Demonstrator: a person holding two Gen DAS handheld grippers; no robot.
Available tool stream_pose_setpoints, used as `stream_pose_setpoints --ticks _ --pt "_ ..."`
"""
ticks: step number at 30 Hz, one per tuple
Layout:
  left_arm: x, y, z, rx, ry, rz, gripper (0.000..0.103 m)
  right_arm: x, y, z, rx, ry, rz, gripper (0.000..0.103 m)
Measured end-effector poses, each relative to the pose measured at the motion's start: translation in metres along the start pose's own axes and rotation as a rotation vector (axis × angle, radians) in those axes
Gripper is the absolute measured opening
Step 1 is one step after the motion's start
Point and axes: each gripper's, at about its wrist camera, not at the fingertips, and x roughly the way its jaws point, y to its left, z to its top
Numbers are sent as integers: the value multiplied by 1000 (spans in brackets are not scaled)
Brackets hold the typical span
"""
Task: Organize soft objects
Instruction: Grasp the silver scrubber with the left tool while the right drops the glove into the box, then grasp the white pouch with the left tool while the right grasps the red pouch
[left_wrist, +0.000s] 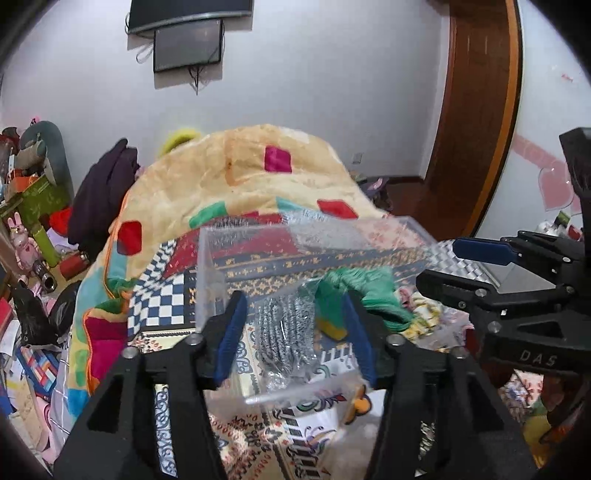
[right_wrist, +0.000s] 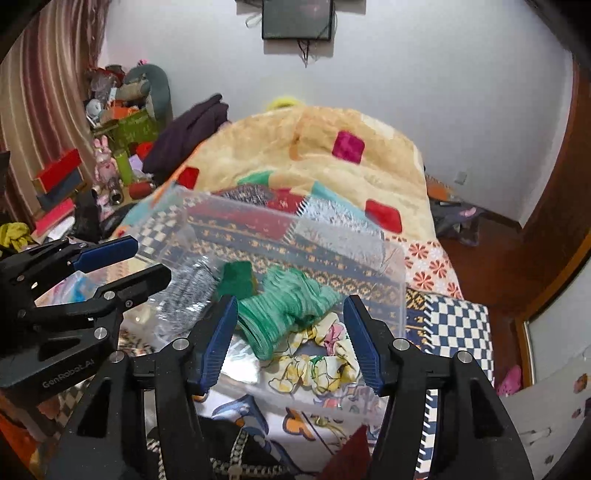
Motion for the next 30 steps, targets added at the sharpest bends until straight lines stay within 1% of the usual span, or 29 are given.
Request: stream_pose_setpoints --ticks 2,3,4,6,7,11,14,18,23,26,27,28,29,30 --pt "-14 -2 0 8 -30 -5 64 -13 -1 -2 -6 -26 -1 58" --pt "-21 -4 -1 15 -43 -7 67 -21 -2 -3 -9 -45 -5 63" --pt "-29 -5 -2 24 -54 -9 70 -30 -3 -6 -8 -64 -12 70" --pt "-38 -8 -6 33 -67 -14 73 -46 -7 -12 -5 -101 -23 76" --pt "-42 -9 -9 35 -70 -20 74 -51 -9 -16 -5 -109 -28 76" --pt "-48 -16 -25 43 -48 -44 75 -67 -17 -31 4 -120 -59 76" --pt "-43 -22 -39 54 -10 -60 75 -71 -27 -44 41 -107 -66 77" --pt "-32 -25 -59 55 42 -69 75 -62 -36 -65 75 -43 -67 77" --pt "-15 -18 -81 8 116 -81 75 -34 -44 -90 109 53 -58 76" --pt "-14 -12 -88 -12 126 -94 75 -25 -47 -102 132 87 -51 73" --pt "-14 -10 -89 -17 127 -100 75 -23 -48 -106 136 98 -46 66" --pt "-13 -9 -90 -21 128 -108 72 -21 -49 -108 140 108 -37 59" --pt "-12 -8 -91 -22 132 -116 69 -19 -49 -109 146 118 -26 57" --pt "-11 -9 -92 -20 139 -126 63 -17 -48 -111 153 125 -13 51"
